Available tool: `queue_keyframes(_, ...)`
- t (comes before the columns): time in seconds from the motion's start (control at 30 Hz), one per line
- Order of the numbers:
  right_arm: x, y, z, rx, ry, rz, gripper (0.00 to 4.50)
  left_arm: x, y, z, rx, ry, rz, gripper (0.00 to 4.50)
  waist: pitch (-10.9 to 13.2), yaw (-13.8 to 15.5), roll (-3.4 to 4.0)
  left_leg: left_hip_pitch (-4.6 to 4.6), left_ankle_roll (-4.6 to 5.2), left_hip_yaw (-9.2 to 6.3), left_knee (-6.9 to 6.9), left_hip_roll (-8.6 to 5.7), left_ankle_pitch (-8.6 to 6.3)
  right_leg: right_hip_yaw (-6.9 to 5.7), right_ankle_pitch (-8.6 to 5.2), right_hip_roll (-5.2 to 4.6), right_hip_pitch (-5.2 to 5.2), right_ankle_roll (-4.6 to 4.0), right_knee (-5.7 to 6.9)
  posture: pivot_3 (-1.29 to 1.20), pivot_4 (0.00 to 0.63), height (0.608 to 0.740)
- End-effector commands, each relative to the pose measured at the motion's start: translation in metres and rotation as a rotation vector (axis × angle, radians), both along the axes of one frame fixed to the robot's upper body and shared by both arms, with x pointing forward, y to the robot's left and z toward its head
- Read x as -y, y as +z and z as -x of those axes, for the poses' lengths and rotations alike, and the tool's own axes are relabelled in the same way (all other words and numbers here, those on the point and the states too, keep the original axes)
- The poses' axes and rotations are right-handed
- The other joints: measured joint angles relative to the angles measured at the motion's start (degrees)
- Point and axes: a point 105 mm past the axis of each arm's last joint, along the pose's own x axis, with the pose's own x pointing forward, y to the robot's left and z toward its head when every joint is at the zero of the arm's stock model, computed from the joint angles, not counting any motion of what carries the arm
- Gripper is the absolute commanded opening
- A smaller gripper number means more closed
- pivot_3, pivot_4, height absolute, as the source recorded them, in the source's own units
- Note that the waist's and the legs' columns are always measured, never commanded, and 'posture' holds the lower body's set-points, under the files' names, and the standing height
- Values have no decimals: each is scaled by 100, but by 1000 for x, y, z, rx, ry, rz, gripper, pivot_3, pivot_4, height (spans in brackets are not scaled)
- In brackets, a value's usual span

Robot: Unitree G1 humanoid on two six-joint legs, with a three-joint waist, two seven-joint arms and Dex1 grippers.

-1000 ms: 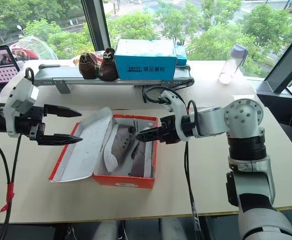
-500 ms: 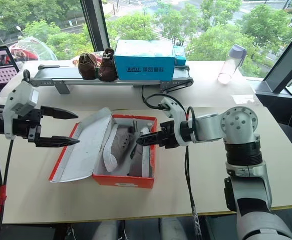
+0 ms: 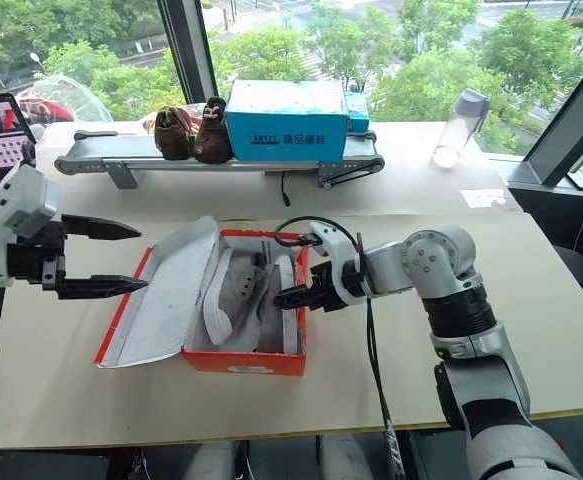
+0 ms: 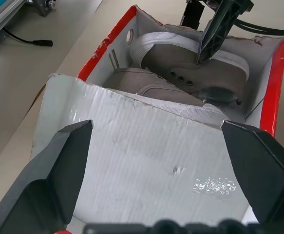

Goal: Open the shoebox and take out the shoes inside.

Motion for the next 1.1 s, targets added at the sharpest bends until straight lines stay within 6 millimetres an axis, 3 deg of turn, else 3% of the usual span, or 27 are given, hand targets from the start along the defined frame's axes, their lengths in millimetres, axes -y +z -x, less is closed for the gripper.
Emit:
queue_keyframes(0.03, 0, 1, -11, 57, -16, 29, 4486, -1, 15, 5, 64, 15, -15, 4500, 0, 0, 0, 3, 0, 0, 0, 0, 0, 0, 0, 1, 3, 0, 0, 0, 150, 740)
queue_keyframes(0.2, 3, 34, -33, 214, -29, 46, 4486, -2, 15, 6, 68, 23, -11, 4500, 1, 5, 1, 7, 0, 0, 0, 0, 0, 0, 0, 0, 2, -1, 0, 0, 150, 740)
queue_keyframes(0.3, 0, 69, -41, 301, -17, 13, 4486, -1, 15, 4, 75, 19, -9, 4500, 2, 27, 2, -3, 0, 1, -4, -1, 0, 0, 0, -1, -6, -1, -2, 0, 150, 740)
queue_keyframes(0.43, -12, 107, -35, 349, 36, -75, 4486, -1, 15, 0, 92, 15, -9, 4500, 2, 33, 2, -18, 0, 1, -12, -1, 0, -3, 4, -1, -16, -11, -7, 0, 150, 740)
queue_keyframes(0.57, -30, 126, -24, 343, 95, -156, 4486, 0, 17, -6, 113, 10, -12, 4500, 2, 27, 2, -27, 0, 1, -14, -1, 0, -5, 14, -1, -21, -27, -10, 0, 150, 740)
queue_keyframes(0.67, -45, 131, -12, 308, 150, -211, 4486, 0, 17, -9, 120, 6, -14, 4500, 2, 30, 2, -26, 0, 1, -14, -1, 0, -5, 14, -1, -20, -27, -9, 0, 150, 740)
queue_keyframes(0.77, -54, 121, -5, 255, 181, -229, 4486, 0, 17, -11, 126, 5, -16, 4500, 2, 28, 2, -26, 0, 0, -12, -1, 0, -5, 14, -1, -21, -27, -5, 0, 150, 740)
queue_keyframes(0.93, -50, 90, -10, 198, 143, -178, 4486, -2, 17, -12, 132, 11, -19, 4500, 0, 48, 0, -26, 0, -1, -10, -1, 0, -7, 15, -2, -18, -27, -4, 0, 150, 740)
queue_keyframes(1.1, -42, 72, -21, 185, 87, -139, 4486, -3, 17, -11, 138, 16, -23, 4500, 1, 33, 1, -29, 0, 0, -6, -3, 0, -6, 16, -3, -20, -24, -4, 0, 150, 740)
